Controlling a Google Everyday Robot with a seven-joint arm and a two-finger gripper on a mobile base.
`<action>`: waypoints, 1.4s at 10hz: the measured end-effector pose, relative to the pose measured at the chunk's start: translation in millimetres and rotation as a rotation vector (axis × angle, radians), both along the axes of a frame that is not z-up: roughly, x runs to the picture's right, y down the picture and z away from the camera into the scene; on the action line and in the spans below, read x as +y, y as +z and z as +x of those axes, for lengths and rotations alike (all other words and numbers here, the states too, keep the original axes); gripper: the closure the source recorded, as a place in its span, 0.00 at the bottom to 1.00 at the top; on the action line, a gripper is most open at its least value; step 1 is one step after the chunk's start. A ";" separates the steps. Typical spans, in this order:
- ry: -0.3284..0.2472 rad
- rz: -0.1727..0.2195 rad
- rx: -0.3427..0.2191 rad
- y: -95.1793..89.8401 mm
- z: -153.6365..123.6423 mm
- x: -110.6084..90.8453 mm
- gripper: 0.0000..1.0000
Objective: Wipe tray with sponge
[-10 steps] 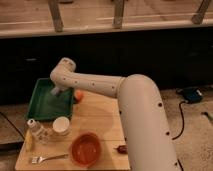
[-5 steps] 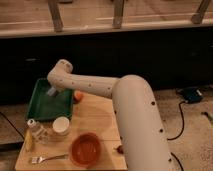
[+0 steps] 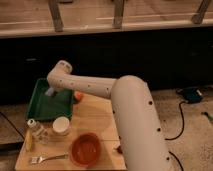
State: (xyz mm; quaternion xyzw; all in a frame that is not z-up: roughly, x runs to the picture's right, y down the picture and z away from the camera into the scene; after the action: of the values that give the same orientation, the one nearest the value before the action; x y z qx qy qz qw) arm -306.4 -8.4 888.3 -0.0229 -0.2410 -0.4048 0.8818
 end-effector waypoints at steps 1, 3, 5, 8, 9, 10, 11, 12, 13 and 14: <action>-0.008 0.003 -0.012 0.7 -5.6 1.7 0.98; -0.016 0.010 -0.031 2.8 -9.9 1.4 0.98; -0.029 0.016 -0.050 3.3 -14.6 2.8 0.98; -0.057 0.011 -0.078 3.1 -24.3 8.0 0.98; -0.078 -0.011 -0.077 1.7 -22.4 14.5 0.98; -0.102 -0.038 -0.083 0.2 -25.8 22.6 0.98; -0.121 -0.054 -0.086 -1.1 -28.7 28.0 0.98; -0.143 -0.086 -0.090 -3.5 -29.8 36.7 0.98; -0.159 -0.107 -0.090 -4.2 -28.2 41.4 0.98; -0.183 -0.141 -0.089 -5.6 -27.5 49.0 0.98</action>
State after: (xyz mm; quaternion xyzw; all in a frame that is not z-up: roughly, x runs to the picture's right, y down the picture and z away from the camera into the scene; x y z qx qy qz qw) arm -333.9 40.6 882.6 -0.0886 -0.3047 -0.4662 0.8259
